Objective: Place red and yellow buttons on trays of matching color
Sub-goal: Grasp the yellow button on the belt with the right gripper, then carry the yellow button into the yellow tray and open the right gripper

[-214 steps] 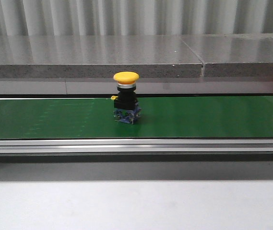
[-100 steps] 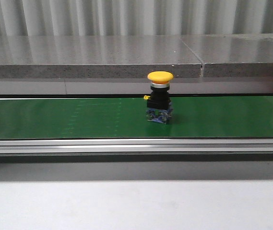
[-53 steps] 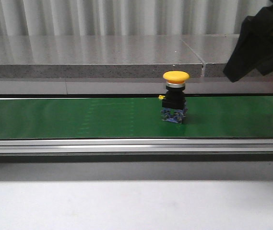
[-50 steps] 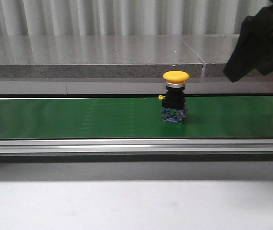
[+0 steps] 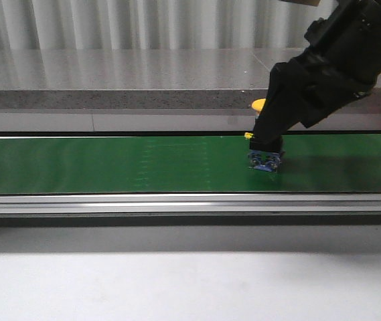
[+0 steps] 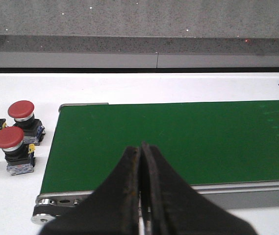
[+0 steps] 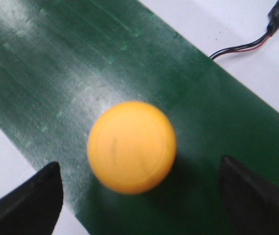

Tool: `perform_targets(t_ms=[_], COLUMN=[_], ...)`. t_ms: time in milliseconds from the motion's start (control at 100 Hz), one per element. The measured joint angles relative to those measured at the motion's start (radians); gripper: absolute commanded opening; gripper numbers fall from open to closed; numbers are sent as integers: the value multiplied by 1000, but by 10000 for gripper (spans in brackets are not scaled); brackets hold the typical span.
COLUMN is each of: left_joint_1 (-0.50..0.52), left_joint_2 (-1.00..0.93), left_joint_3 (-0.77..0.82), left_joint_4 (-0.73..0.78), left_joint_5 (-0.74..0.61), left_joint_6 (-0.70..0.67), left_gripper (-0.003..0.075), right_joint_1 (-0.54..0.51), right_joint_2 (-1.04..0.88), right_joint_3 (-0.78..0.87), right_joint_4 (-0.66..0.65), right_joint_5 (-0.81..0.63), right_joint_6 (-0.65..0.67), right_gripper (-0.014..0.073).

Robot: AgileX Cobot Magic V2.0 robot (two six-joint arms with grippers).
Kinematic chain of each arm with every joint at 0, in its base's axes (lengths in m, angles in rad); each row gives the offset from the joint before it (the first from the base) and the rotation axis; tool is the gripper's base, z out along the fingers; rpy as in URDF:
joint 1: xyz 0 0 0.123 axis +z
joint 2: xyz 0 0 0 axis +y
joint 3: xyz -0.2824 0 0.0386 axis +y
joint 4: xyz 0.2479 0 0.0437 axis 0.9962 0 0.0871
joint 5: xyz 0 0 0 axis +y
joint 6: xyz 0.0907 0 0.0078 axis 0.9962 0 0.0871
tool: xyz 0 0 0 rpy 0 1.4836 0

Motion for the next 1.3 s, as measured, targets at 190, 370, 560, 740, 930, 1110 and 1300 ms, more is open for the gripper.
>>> perform_targets(t_ms=[190, 370, 560, 740, 930, 1110, 1300], left_joint_1=[0, 0, 0, 0, 0, 0, 0], left_joint_2=[0, 0, 0, 0, 0, 0, 0], left_joint_3=[0, 0, 0, 0, 0, 0, 0], left_joint_4=[0, 0, 0, 0, 0, 0, 0], left_joint_5=[0, 0, 0, 0, 0, 0, 0], left_joint_6=[0, 0, 0, 0, 0, 0, 0], left_gripper=[-21, -21, -21, -21, -21, -21, -21], right_joint_1=[0, 0, 0, -24, -160, -398, -688], right_joint_2=[39, 54, 54, 41, -69, -197, -224], right_joint_3=[-4, -4, -4, -4, -4, -4, -4], right_joint_4=[6, 22, 24, 24, 27, 27, 21], right_joint_5=[-49, -75, -74, -55, -36, -31, -57], right_joint_6=[-2, -2, -2, 27, 118, 175, 187], right_gripper=[528, 279, 179, 179, 179, 179, 179])
